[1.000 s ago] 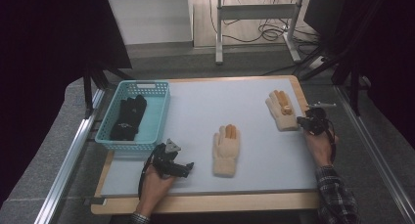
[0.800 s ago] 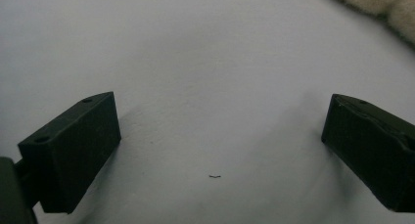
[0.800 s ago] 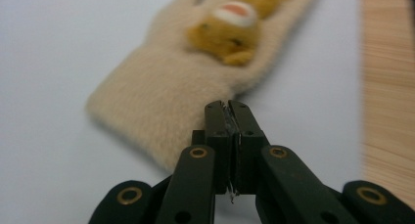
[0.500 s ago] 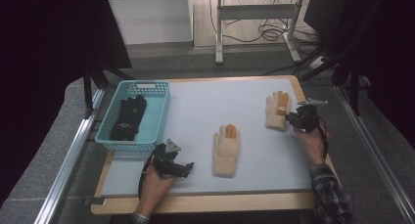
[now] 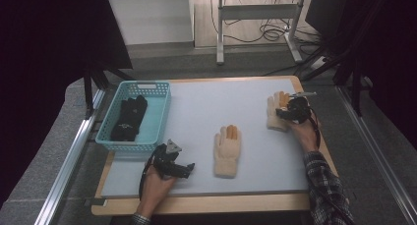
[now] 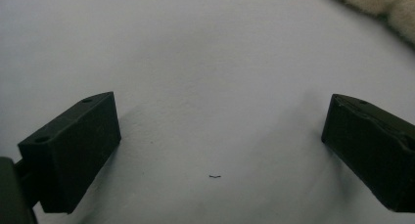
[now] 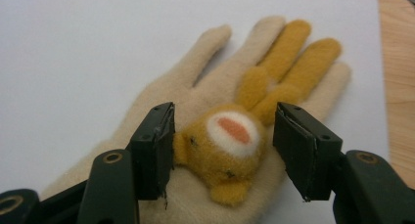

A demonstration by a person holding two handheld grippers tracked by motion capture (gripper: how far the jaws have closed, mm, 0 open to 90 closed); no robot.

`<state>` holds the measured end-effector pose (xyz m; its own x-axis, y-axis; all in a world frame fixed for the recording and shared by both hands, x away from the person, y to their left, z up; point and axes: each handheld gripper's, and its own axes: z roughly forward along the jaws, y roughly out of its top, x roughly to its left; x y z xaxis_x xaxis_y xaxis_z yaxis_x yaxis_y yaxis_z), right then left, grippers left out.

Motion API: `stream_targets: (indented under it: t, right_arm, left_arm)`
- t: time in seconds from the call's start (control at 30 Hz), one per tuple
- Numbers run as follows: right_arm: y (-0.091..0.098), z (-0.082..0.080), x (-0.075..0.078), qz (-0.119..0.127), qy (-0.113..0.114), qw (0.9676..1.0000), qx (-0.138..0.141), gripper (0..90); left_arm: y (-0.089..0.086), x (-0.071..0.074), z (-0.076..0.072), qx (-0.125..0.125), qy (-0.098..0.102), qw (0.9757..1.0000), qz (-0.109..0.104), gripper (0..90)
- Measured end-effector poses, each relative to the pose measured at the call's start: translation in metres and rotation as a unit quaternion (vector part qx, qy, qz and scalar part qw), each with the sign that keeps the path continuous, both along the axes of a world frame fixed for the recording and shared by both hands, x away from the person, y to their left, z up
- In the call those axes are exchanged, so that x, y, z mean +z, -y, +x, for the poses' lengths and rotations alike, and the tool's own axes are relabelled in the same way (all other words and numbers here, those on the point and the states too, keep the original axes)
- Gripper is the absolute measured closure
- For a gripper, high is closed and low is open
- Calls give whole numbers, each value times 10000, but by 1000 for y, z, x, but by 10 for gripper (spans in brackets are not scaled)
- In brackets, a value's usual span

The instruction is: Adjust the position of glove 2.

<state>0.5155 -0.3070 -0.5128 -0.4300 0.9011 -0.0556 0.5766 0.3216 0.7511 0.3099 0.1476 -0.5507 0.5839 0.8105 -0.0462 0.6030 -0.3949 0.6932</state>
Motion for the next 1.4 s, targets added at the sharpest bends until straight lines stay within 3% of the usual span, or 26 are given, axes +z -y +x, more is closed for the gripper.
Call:
stream_targets:
  t: [0.1, 0.2, 0.27, 0.37, 0.57, 0.83, 1.1, 1.4]
  right_arm:
    - [-2, 1, -6, -89, -54, 9999, 77, 413]
    - [-1, 0, -6, -63, -82, 9999, -9, 525]
    - [-1, -1, -4, -31, -132, 9999, -73, 551]
    - [-2, -3, -2, -71, -163, 9998, -69, 568]
    - [-3, -15, 13, 155, -90, 9998, -21, 572]
    - [-17, -40, 36, 203, 95, 9996, 194, 571]
    - [-37, -74, 60, 479, 205, 9974, 506, 569]
    - [-82, -124, 69, 641, 134, 9930, 981, 568]
  left_arm:
    - [0, 0, 0, -1, 0, 10000, 1, 12]
    - [0, 0, 0, 0, -1, 10000, 0, 12]
    - [0, 0, 0, -16, 8, 10000, 14, 12]
    - [0, 0, 0, -15, 8, 10000, 12, 12]
    - [0, 0, 0, -15, 9, 10000, 14, 12]
    - [0, 0, 0, 9, 3, 10000, -10, 13]
    - [0, 0, 0, 9, 1, 10000, -10, 13]
    - [0, 0, 0, 12, 16, 10000, -1, 12]
